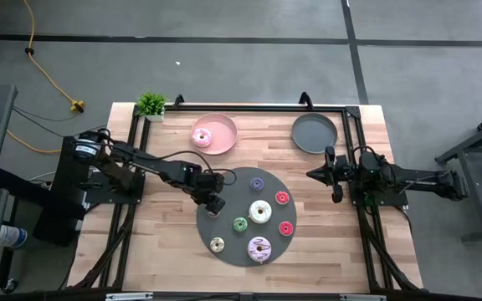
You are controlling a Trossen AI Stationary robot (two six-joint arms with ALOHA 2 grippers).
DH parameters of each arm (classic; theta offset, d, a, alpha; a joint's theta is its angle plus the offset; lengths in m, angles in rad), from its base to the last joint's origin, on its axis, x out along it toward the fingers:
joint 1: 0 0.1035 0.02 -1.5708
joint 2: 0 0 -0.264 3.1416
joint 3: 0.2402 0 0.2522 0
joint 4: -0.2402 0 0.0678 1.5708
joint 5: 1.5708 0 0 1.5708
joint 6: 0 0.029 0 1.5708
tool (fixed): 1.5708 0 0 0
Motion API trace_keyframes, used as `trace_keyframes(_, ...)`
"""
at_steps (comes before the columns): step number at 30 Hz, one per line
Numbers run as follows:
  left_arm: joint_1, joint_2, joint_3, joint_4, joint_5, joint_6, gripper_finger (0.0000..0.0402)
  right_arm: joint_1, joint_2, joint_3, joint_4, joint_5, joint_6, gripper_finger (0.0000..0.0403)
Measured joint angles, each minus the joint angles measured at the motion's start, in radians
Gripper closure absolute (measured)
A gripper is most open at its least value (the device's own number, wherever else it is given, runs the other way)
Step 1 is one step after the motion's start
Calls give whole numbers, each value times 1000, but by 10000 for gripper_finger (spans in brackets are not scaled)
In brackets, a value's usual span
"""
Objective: Pick & Place donuts
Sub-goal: Put the small brown donut on the gray plate
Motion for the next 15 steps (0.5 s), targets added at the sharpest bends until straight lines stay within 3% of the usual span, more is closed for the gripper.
trace_keyframes(15, -5, 54, 1, 77, 63, 28, 206, 0, 0, 0, 0, 0, 0, 393)
